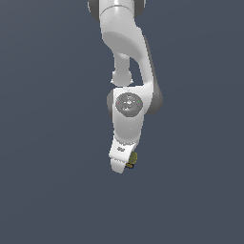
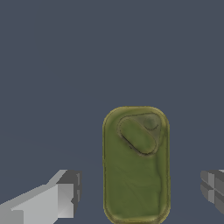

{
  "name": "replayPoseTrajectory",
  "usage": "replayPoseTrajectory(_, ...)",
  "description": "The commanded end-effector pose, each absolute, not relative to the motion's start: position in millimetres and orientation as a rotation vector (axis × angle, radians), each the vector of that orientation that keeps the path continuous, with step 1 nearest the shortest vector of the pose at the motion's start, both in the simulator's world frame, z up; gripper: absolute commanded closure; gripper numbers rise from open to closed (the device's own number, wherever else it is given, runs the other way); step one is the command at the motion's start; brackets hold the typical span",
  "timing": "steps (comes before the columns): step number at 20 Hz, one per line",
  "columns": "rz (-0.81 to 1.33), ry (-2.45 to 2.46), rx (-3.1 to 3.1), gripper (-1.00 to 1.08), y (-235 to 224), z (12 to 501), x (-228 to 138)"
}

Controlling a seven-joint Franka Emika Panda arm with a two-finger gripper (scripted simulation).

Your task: Pick up the object and move it to a goal position.

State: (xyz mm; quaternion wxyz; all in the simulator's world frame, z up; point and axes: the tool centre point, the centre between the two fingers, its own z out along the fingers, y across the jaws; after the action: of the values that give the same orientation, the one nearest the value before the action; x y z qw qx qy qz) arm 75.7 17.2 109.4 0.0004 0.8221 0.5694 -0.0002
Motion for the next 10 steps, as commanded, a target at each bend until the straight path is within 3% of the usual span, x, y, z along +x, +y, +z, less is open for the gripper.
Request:
replayPoseTrajectory(1, 0.0, 1.808, 2.569, -0.92, 18, 109, 77)
replayPoseTrajectory(10, 0.0, 1.808, 2.569, -0.92, 18, 93, 76)
